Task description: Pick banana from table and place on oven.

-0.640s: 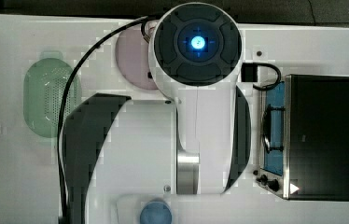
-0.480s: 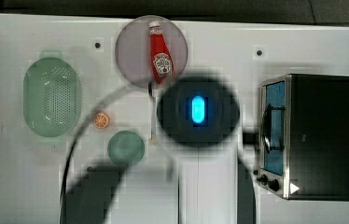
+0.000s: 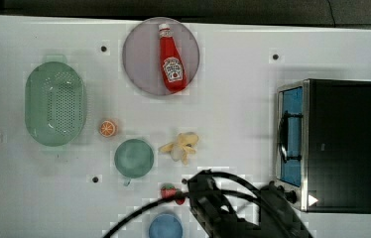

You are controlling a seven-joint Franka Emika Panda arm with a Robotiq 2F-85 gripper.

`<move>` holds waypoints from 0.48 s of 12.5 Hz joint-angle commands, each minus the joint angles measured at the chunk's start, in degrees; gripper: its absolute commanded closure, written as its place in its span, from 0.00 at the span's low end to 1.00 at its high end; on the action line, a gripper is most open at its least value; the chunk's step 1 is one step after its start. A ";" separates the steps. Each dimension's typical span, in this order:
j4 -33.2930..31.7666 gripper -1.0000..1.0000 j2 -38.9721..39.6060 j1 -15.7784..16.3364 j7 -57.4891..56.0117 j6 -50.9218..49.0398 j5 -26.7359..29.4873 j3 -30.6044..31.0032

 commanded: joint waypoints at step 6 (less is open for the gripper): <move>-8.91 0.00 16.64 1.47 2.08 10.46 0.44 0.99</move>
